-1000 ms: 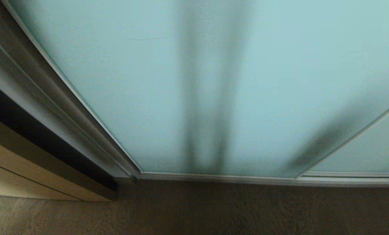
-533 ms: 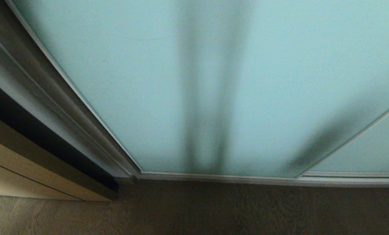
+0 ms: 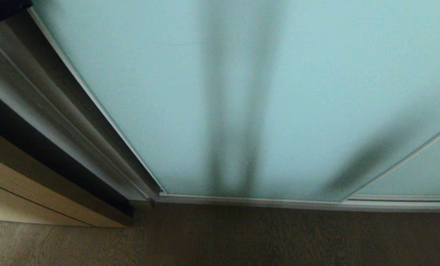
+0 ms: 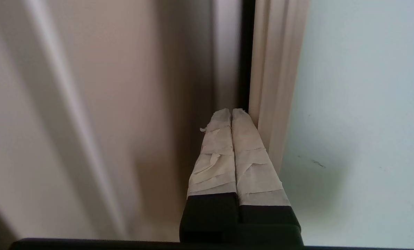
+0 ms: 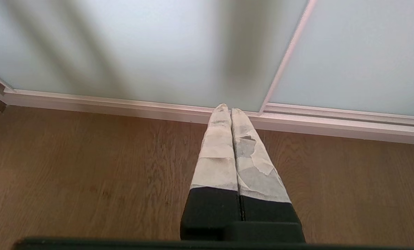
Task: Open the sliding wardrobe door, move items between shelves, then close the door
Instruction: Open the door
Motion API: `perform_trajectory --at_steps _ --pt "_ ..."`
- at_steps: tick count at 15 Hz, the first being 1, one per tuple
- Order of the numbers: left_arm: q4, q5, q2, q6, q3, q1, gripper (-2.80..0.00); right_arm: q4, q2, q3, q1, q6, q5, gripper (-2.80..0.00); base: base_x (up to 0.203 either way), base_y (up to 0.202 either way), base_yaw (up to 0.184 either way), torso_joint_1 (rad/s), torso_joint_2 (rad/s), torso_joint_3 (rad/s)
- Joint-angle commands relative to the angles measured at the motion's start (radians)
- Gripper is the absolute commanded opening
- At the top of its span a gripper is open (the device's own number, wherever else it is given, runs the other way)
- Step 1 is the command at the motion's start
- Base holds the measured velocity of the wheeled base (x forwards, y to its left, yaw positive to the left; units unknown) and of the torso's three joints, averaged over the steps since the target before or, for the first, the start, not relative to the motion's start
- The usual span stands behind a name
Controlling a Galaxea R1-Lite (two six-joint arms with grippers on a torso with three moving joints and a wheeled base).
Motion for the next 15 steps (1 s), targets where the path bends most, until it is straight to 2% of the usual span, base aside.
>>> perform_trajectory --at_steps 1,6,15 --pt "-0.005 0.01 0.016 0.002 0.001 -0.055 -2.8 0.0 -0.002 0.0 0.0 0.0 0.0 -2.8 0.0 0.0 0.0 0.0 0.0 0.0" --pt "-0.006 0.013 0.082 0.001 -0.063 -0.068 -2.8 0.0 -0.002 0.0 0.0 0.0 0.0 -2.8 0.0 0.0 0.0 0.0 0.0 0.0" --pt "-0.006 0.014 0.256 0.019 -0.233 -0.232 -2.8 0.0 -0.002 0.0 0.0 0.0 0.0 -2.8 0.0 0.0 0.0 0.0 0.0 0.0"
